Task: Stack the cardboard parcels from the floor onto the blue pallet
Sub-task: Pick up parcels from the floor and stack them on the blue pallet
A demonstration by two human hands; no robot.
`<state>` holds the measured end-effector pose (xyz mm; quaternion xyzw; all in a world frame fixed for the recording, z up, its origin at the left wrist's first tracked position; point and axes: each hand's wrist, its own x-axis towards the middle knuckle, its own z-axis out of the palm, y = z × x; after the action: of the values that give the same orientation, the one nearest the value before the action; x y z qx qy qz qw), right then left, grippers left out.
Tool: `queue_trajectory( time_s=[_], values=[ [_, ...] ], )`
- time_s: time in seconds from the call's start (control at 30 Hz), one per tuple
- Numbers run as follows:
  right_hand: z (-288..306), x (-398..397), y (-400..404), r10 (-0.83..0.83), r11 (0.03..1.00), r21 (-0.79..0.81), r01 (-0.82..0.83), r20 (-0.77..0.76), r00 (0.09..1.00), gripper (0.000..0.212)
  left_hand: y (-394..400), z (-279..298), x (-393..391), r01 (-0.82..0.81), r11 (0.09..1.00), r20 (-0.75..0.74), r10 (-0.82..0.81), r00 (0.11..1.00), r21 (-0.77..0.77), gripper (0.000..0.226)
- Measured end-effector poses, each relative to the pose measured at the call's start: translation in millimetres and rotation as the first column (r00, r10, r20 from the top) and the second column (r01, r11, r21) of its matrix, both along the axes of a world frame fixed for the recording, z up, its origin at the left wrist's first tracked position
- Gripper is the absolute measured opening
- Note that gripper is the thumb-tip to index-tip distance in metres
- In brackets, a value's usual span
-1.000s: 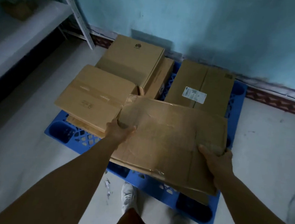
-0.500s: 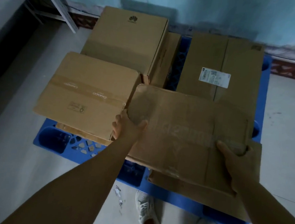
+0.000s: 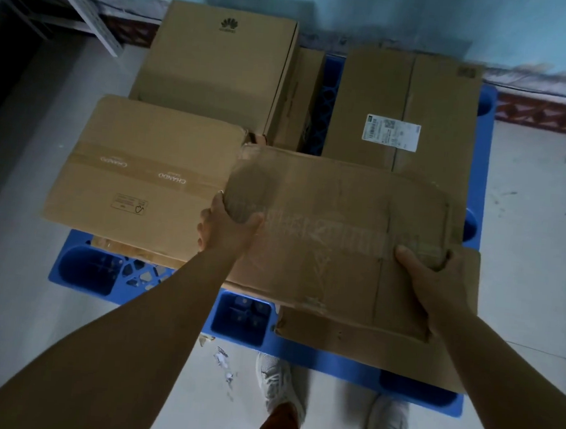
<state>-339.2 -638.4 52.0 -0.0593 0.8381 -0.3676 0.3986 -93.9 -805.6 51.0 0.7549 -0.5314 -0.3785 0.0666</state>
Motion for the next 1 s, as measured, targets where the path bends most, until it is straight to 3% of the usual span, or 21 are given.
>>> queue_trajectory(
  time_s=[0.4,0.6,0.83,1.0],
  values=[
    [-0.5,1.4,3.2,-0.014,1.000,-0.027,0.015,0.028,1.000,0.096,6.3,0.3,2.7,-0.054,0.997,-0.065,0.050,0.997,-0.054,0.091],
    [8.5,6.8,7.1,-0.009,1.000,-0.029,0.009,0.014,1.000,0.107,12.2,7.7,0.6,-0.052,0.996,-0.095,0.045,0.994,-0.070,0.089],
    [17.9,2.5,12.4,0.016,0.998,-0.061,-0.015,0.017,1.000,0.089,14.5,9.3,-1.8,-0.063,0.997,-0.134,0.058,0.989,-0.036,0.098],
    [18.3,-0.7,17.8,0.051,0.997,-0.062,-0.051,-0.003,0.999,0.092,21.8,5.8,-3.2,-0.028,0.999,-0.102,0.024,0.994,-0.040,0.102]
  ],
)
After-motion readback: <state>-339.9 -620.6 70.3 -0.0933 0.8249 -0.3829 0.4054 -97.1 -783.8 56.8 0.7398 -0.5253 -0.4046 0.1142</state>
